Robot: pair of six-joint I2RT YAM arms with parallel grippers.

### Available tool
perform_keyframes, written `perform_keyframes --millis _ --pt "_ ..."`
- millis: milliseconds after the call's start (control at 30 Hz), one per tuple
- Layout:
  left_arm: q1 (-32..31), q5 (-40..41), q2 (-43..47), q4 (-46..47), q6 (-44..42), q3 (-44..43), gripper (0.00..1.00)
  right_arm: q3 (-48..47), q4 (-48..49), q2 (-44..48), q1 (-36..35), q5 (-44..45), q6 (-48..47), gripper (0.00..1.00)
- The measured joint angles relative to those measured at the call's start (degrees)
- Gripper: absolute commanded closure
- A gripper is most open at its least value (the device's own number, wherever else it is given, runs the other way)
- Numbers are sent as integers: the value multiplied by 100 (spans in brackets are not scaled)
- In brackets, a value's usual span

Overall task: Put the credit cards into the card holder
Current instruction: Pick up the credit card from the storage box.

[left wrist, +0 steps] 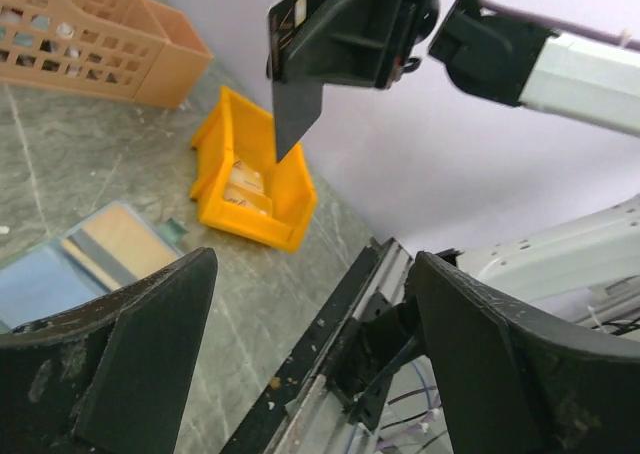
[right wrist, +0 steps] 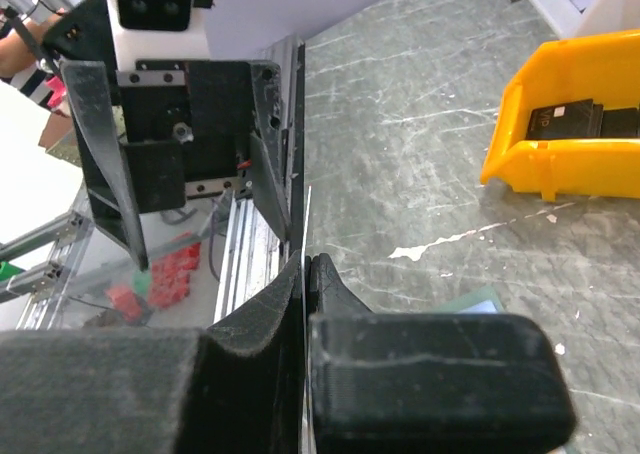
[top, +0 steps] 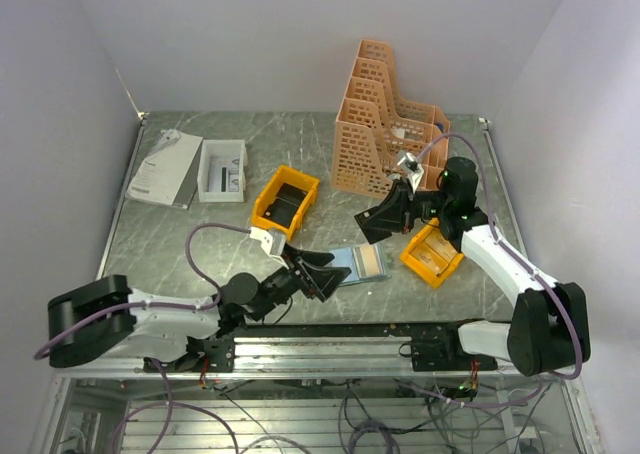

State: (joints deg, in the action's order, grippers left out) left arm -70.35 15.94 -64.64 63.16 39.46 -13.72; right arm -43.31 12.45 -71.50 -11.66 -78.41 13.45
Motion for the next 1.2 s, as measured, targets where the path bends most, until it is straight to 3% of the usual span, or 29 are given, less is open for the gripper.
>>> perform_keyframes --millis 100,267,467,767,1033,1200 --pt "2 63 -638 509 -4 28 12 15 282 -166 4 -55 249 100" --pt "179 -280 -1384 612 249 -428 30 24 476 -354 9 -44 632 100" --pt "809 -837 -2041 1119 868 -719 30 186 962 -199 9 -28 1137 100" --pt "826 -1165 -2194 1071 691 -1193 31 195 1113 -170 9 -26 1276 100" --pt "826 -1189 -2754 1287 640 -1384 49 365 1445 -164 7 -31 1563 100" --pt "826 -1270 -2911 1285 638 -1690 55 363 1561 -164 -7 -50 1633 100"
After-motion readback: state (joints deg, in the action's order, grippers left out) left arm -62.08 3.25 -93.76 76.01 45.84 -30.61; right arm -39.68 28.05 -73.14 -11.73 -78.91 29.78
